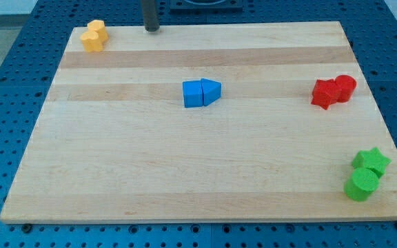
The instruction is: Push the yellow hexagon to the center left
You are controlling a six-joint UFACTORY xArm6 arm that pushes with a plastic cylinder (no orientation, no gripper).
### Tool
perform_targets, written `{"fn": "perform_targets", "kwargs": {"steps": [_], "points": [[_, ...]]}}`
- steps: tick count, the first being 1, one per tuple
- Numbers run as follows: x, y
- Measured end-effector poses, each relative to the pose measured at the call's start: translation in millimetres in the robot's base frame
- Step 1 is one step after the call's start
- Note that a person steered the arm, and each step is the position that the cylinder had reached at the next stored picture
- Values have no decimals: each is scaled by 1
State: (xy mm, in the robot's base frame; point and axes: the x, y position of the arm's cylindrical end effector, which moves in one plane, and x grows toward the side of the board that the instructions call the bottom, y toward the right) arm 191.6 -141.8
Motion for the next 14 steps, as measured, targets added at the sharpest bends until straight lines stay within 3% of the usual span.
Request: {"fn": "perform_targets", "kwargs": {"steps": [1, 5, 6, 7, 8, 11, 14], "points": [[0, -68], [14, -51], [80, -36], [147, -98], [153, -162], [20, -156], [-1, -124]]}}
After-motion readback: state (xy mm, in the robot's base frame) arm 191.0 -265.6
